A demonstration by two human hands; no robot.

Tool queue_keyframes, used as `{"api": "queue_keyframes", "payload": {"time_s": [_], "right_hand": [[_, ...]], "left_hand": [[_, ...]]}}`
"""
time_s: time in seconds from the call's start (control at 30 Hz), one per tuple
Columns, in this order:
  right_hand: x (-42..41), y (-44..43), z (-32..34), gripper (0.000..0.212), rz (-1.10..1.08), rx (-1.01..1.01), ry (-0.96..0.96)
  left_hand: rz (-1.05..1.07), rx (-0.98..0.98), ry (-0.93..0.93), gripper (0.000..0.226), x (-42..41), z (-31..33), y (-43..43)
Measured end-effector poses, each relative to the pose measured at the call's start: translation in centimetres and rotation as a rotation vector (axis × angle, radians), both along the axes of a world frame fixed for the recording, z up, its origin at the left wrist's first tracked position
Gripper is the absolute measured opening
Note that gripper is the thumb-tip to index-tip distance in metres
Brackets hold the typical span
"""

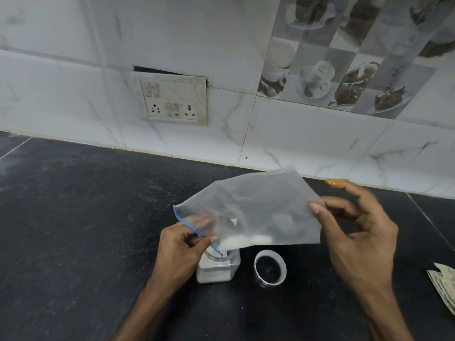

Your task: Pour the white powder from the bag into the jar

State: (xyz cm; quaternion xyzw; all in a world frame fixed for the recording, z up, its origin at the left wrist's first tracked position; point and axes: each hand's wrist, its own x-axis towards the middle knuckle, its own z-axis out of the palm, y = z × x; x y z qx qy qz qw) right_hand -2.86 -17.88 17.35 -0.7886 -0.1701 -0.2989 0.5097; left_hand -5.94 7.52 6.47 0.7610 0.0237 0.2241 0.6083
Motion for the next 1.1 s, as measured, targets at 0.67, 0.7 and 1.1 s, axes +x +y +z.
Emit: {"api": "queue_keyframes", "payload": {"time_s": [0.67, 0.7, 1.1], "right_hand": [[0.43, 0.14, 0.29, 0.044, 0.029, 0.047, -0.005], [0.46, 0.11, 0.31, 0.044, 0.029, 0.041, -0.002], [0.18, 0.11, 0.56, 0.046, 0.028, 0.052, -0.011]], "left_hand": [[0.017, 0.019, -0.001, 0.047, 0.35, -0.53, 0.02], [0.017, 0.022, 0.001, 0.047, 0.35, -0.56, 0.01], [0.018, 0.041, 0.01, 0.043, 0.2, -0.59, 0.04]]}}
